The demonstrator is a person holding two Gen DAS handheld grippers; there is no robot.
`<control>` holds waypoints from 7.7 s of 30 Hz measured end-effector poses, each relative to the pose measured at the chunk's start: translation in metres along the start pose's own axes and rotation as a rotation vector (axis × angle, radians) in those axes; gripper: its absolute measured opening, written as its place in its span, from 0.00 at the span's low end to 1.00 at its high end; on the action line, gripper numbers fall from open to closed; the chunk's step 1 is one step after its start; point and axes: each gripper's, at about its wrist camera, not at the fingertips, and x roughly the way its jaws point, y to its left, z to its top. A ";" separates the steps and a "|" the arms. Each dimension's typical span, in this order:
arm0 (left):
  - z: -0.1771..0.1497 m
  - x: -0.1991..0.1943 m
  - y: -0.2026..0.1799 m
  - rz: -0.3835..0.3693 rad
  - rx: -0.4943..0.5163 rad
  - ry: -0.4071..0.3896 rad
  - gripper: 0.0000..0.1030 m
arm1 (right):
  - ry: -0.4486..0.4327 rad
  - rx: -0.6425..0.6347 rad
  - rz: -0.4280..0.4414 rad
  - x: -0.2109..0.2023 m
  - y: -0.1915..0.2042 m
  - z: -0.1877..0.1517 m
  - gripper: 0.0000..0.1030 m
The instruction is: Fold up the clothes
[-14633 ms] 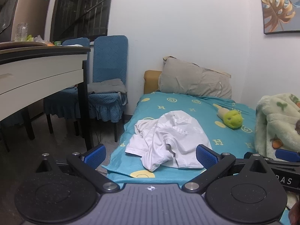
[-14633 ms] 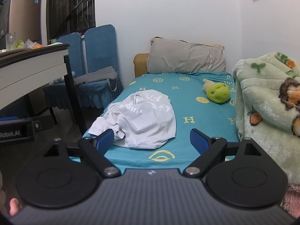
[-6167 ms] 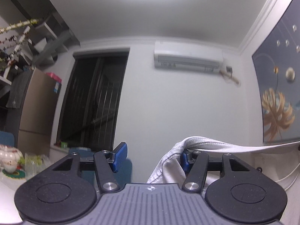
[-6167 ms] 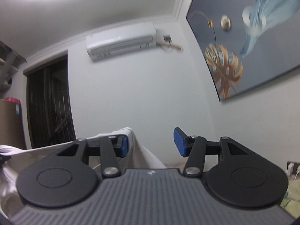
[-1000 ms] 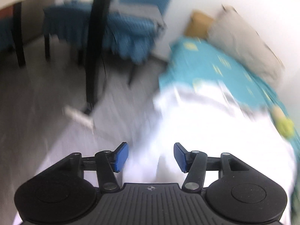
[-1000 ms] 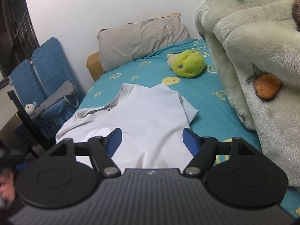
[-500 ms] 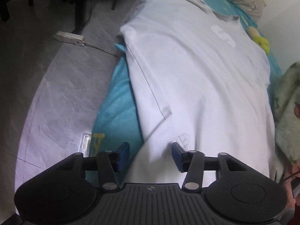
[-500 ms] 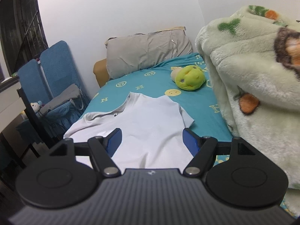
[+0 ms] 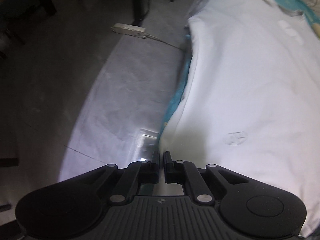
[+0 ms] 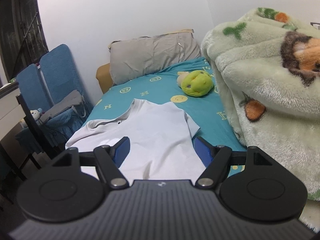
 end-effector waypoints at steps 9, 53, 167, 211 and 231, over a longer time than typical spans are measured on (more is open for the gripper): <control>0.003 -0.072 -0.051 0.047 0.180 -0.391 0.67 | -0.019 -0.014 -0.009 -0.005 0.003 0.001 0.71; -0.043 -0.040 -0.177 -0.195 0.316 -0.858 1.00 | 0.163 0.186 -0.102 0.104 -0.051 0.006 0.18; 0.131 0.107 -0.465 0.016 1.030 -0.867 0.34 | -0.007 0.129 -0.038 0.002 -0.064 0.039 0.82; 0.162 -0.020 -0.235 -0.288 0.181 -0.710 0.76 | 0.047 -0.055 0.178 0.002 -0.011 0.023 0.82; -0.066 -0.102 -0.155 -0.300 0.229 -0.799 0.78 | -0.010 -0.131 0.128 -0.100 0.036 0.010 0.82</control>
